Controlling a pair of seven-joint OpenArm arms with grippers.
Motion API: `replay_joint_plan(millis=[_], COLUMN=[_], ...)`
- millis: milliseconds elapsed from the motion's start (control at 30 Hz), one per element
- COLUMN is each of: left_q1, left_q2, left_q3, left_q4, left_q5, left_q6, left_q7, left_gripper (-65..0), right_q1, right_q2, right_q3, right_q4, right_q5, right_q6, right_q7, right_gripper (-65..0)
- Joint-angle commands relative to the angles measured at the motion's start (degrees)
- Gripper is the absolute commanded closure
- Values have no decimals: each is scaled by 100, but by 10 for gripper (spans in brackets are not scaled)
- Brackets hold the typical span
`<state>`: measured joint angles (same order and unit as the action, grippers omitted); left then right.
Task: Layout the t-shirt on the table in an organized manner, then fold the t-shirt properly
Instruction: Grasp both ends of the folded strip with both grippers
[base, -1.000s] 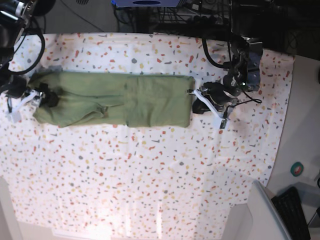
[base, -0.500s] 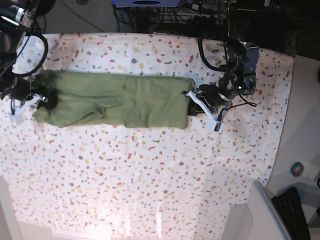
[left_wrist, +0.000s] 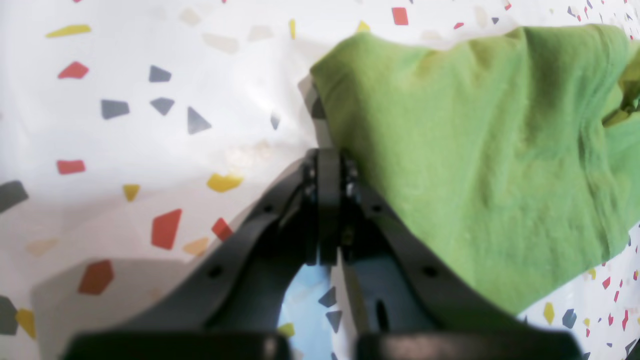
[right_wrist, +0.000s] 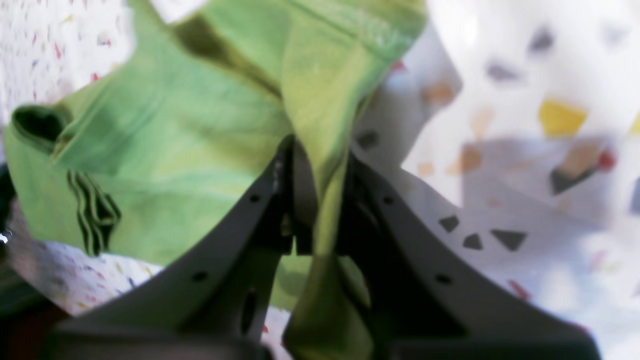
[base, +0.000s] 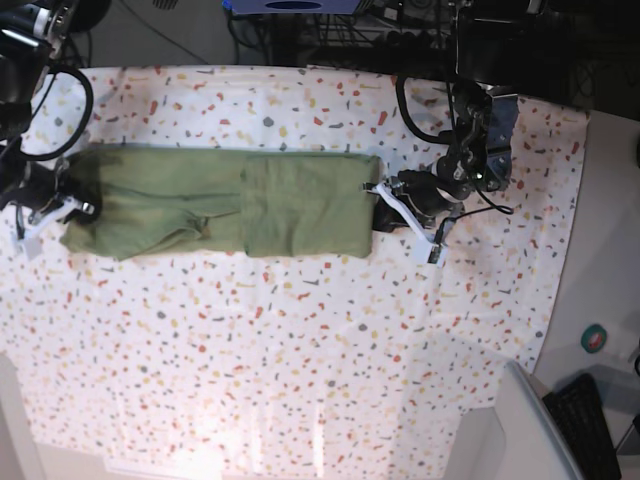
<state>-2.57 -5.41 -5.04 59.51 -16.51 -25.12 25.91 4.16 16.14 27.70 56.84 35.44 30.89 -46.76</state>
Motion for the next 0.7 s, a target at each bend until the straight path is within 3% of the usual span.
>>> replay_joint_plan(millis=[0,167,367,500,667], left_q1=[-20,-29,-178,-178,-178], left_q2=[9,27,308,422,449], left_q3=[42,33,42,42,42], left_q4=[14,41,5,41,14], left_q5=[188,170,188,188,196], left_q6=[99,99,99,99,99], left_q7=[226,226,235,244,244], left_gripper=[0,0,0,0,0], right_q1=[36,-368,-790,-992,-1063], right_q2=[87,69,69,61,52], right_q3=[-102,-718,-1430,-1878,-2520], right_q4=[413,1793,3024,3692,4299], right_q5=[73,82,82,100,109], right_q6=[-158,-1239,-2241,-2813,-3252], right_q7=[13,-67,-67,-67,-67], right_gripper=[0,0,0,0,0])
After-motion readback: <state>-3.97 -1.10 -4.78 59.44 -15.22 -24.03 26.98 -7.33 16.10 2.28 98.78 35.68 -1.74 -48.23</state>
